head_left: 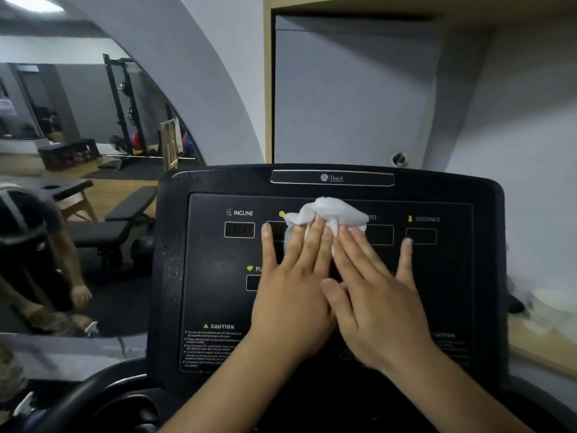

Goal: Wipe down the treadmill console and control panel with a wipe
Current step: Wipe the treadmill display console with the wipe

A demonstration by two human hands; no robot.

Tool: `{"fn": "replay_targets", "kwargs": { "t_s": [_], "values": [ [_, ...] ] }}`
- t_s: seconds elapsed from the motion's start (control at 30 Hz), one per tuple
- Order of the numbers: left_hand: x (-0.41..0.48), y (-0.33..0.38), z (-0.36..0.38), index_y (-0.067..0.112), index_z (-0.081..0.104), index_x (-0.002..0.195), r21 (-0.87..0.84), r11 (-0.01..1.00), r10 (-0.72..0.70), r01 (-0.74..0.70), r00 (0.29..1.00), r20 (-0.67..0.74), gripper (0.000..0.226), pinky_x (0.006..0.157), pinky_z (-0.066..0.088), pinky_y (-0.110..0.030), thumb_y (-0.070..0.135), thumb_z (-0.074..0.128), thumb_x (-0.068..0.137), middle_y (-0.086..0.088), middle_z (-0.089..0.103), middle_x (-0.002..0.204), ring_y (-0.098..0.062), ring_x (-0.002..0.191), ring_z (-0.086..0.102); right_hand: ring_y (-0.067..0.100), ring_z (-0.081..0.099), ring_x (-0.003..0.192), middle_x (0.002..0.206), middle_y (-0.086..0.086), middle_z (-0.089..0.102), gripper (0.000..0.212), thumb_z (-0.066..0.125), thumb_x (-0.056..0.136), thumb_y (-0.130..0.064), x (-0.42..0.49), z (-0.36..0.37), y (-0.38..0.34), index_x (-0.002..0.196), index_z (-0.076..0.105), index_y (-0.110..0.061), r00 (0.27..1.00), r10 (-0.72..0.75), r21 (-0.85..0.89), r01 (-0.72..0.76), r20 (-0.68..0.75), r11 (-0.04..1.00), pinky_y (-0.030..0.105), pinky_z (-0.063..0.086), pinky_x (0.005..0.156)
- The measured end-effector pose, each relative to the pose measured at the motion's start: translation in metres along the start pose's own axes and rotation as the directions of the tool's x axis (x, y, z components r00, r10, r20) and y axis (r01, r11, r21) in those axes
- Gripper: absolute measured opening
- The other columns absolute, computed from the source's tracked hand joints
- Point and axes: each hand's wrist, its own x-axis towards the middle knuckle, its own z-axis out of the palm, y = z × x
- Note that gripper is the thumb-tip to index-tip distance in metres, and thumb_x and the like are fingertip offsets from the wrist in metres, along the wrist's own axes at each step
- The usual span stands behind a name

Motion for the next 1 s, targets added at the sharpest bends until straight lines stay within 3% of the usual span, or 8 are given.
{"fn": "replay_targets", "kwargs": {
  "t_s": [0.1, 0.3, 0.43, 0.57, 0.73, 0.9, 1.0],
  "values": [
    [-0.002, 0.005, 0.000, 0.006, 0.028, 0.153, -0.042, 0.999, -0.014, 0.015, 1.000, 0.014, 0.069, 0.113, 0.013, -0.067, 0.048, 0.030, 0.098, -0.013, 0.023, 0.161, -0.030, 0.149, 0.020, 0.009, 0.006, 0.150, 0.162, -0.003, 0.018, 0.070, 0.001, 0.101, -0.057, -0.002, -0.002, 0.002, 0.152, 0.027, -0.016, 1.000, 0.011, 0.000, -0.011, 0.021, 1.000, 0.065, 0.004, 0.116],
    [-0.047, 0.021, 0.016, 0.009, 0.041, 0.148, -0.080, 0.995, 0.067, -0.063, 0.996, 0.056, 0.067, 0.109, 0.017, -0.068, 0.049, 0.038, 0.095, -0.009, 0.032, 0.158, -0.030, 0.143, 0.037, 0.011, 0.020, 0.148, 0.159, -0.001, 0.030, 0.066, 0.013, 0.103, -0.055, -0.045, 0.011, 0.027, 0.148, 0.039, -0.015, 0.997, -0.072, -0.028, 0.073, 0.031, 0.997, 0.067, 0.011, 0.112],
    [0.007, 0.027, -0.001, 0.009, 0.031, 0.152, -0.082, 0.997, 0.005, -0.005, 1.000, 0.000, 0.066, 0.113, 0.008, -0.067, 0.044, 0.033, 0.097, -0.011, 0.030, 0.159, -0.029, 0.147, 0.028, 0.007, 0.015, 0.148, 0.158, -0.004, 0.026, 0.068, 0.005, 0.102, -0.055, 0.004, -0.010, 0.031, 0.150, 0.033, -0.016, 0.999, 0.015, -0.003, -0.015, -0.053, 1.000, 0.065, 0.003, 0.116],
    [0.002, 0.037, 0.001, 0.008, 0.030, 0.153, -0.110, 0.994, 0.018, -0.016, 1.000, 0.022, 0.066, 0.112, 0.011, -0.067, 0.043, 0.031, 0.097, -0.012, 0.027, 0.160, -0.030, 0.148, 0.023, 0.007, 0.010, 0.149, 0.160, -0.004, 0.021, 0.064, 0.007, 0.103, -0.054, -0.008, -0.006, 0.031, 0.151, 0.028, -0.018, 0.998, 0.036, 0.004, -0.036, -0.046, 0.999, 0.063, 0.006, 0.117],
    [-0.043, 0.047, 0.016, 0.010, 0.040, 0.149, -0.137, 0.987, 0.090, -0.079, 0.993, 0.080, 0.064, 0.108, 0.017, -0.069, 0.046, 0.036, 0.096, -0.009, 0.033, 0.158, -0.027, 0.142, 0.037, 0.011, 0.019, 0.148, 0.159, 0.000, 0.029, 0.064, 0.014, 0.103, -0.054, -0.059, 0.010, 0.043, 0.149, 0.037, -0.015, 0.999, -0.040, -0.052, 0.040, 0.016, 0.998, 0.067, 0.014, 0.112],
    [0.019, 0.046, -0.001, 0.011, 0.025, 0.155, -0.103, 0.994, 0.042, -0.036, 0.998, 0.057, 0.064, 0.113, 0.002, -0.070, 0.043, 0.028, 0.099, -0.008, 0.022, 0.162, -0.027, 0.149, 0.022, 0.008, 0.013, 0.149, 0.159, -0.003, 0.024, 0.068, 0.004, 0.102, -0.055, -0.005, -0.016, 0.053, 0.150, 0.032, -0.017, 0.997, 0.052, -0.064, -0.055, -0.052, 0.996, 0.065, 0.004, 0.116],
    [0.019, 0.052, 0.001, 0.010, 0.025, 0.155, -0.114, 0.993, 0.039, -0.033, 0.998, 0.052, 0.065, 0.113, 0.006, -0.070, 0.042, 0.029, 0.098, -0.009, 0.021, 0.162, -0.030, 0.149, 0.020, 0.008, 0.010, 0.149, 0.160, -0.003, 0.020, 0.067, 0.004, 0.102, -0.055, -0.006, -0.016, 0.054, 0.152, 0.028, -0.018, 0.997, 0.060, -0.051, -0.063, -0.044, 0.997, 0.065, 0.005, 0.116]
  ]
}}
